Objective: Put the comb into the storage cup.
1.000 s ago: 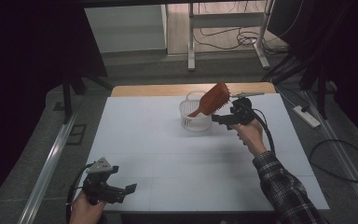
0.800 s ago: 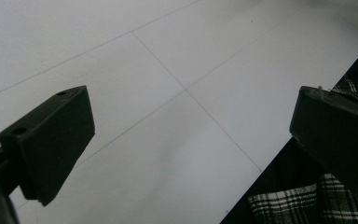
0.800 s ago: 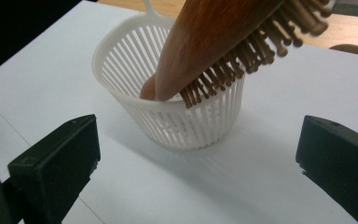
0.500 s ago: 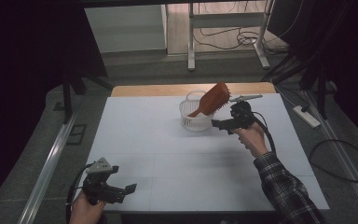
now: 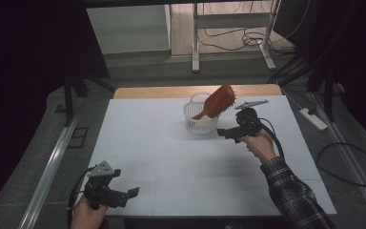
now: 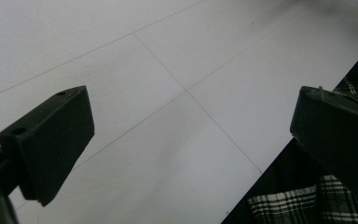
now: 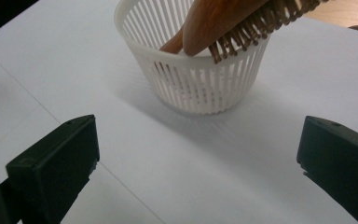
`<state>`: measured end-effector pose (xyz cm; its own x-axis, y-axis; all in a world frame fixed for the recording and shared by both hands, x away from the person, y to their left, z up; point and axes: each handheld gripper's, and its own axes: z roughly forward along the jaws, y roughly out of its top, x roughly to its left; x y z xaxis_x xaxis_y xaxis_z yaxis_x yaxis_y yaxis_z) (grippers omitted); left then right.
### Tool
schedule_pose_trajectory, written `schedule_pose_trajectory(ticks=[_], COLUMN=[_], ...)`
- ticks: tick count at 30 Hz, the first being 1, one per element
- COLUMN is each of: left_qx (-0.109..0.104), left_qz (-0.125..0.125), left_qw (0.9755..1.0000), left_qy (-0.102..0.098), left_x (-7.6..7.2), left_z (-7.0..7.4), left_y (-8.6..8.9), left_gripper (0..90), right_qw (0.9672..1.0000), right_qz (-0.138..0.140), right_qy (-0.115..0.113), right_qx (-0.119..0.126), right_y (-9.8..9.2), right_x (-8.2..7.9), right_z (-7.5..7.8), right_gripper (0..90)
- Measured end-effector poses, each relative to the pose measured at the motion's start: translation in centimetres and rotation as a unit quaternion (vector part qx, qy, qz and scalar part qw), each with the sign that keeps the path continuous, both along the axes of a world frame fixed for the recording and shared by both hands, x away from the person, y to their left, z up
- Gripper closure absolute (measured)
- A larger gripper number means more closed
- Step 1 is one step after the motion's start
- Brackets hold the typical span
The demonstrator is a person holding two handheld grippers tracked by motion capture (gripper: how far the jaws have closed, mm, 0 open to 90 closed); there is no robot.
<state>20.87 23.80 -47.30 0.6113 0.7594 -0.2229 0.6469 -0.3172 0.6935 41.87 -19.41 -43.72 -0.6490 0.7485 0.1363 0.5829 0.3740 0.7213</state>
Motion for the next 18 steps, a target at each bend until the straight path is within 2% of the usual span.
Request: schedule_pose_trajectory(ticks=[18], left_qx=[0.002], left_qz=[0.002], left_qw=[1.0], left_qy=[-0.005], left_x=[-0.1], left_z=[0.1], left_y=[0.0], left_gripper=[0.2], right_qw=[0.9994], right_qz=[0.023], right_qy=[0.004], right_qx=[-0.024], right_y=[0.3], right_x=[-2.1], right_z=[-0.2], right_gripper=[0.0])
